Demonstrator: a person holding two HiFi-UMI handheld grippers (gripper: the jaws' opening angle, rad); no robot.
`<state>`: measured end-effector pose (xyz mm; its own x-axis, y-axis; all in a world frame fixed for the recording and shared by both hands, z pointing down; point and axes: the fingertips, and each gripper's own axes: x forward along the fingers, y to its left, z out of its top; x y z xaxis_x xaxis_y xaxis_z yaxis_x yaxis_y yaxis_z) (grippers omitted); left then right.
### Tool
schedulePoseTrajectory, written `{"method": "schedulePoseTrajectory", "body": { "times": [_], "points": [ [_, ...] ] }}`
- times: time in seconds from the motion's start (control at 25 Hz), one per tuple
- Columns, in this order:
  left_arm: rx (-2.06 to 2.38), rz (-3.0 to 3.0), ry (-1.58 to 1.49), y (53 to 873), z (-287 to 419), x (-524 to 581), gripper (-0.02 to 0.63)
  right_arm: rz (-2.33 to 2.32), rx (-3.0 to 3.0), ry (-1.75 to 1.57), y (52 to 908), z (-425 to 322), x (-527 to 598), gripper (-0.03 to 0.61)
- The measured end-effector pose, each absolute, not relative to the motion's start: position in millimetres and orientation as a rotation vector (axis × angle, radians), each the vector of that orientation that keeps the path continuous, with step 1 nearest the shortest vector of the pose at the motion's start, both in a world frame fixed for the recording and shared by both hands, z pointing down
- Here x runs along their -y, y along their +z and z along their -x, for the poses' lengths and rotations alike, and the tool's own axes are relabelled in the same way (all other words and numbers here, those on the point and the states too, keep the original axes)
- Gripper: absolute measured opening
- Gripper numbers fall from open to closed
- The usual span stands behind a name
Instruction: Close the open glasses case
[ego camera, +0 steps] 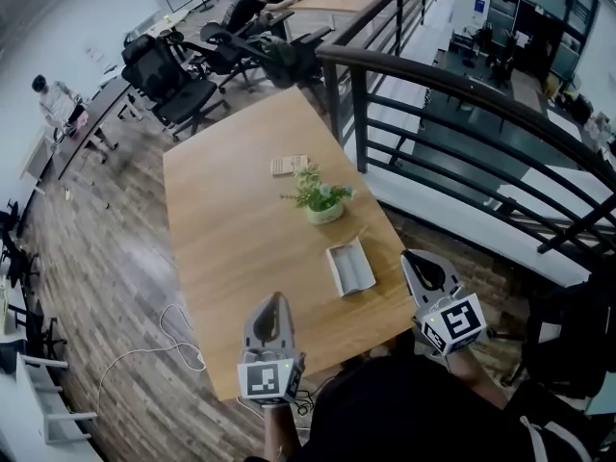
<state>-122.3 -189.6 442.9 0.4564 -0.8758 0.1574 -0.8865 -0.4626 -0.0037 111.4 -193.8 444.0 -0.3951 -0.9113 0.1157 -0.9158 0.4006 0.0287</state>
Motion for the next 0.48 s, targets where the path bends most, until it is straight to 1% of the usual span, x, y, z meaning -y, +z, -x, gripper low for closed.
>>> {"method": "schedulePoseTrajectory", "body": {
  "times": [0.12, 0.16, 0.2, 0.24, 0.48],
  "points": [
    [1.606, -2.594, 0.207, 440.6, 122.7, 186.8, 0.002, -1.670, 2.532, 0.074, 446.9, -117.3, 197.2, 0.017],
    [1.618, -2.593, 0.222, 440.9, 123.2, 185.6, 0.002, -1.679, 2.534, 0.079, 447.4, -119.3, 198.3, 0.042],
    [1.631, -2.589, 0.233, 441.3, 124.3, 184.9, 0.002, -1.687, 2.532, 0.085, 448.6, -121.1, 199.9, 0.105],
    [1.647, -2.582, 0.231, 440.5, 126.2, 184.6, 0.002, -1.694, 2.527, 0.090, 450.4, -122.7, 201.5, 0.133],
    [1.756, -2.543, 0.206, 430.1, 142.7, 185.1, 0.002, -1.692, 2.506, 0.122, 460.9, -123.4, 215.0, 0.132]
  ]
}}
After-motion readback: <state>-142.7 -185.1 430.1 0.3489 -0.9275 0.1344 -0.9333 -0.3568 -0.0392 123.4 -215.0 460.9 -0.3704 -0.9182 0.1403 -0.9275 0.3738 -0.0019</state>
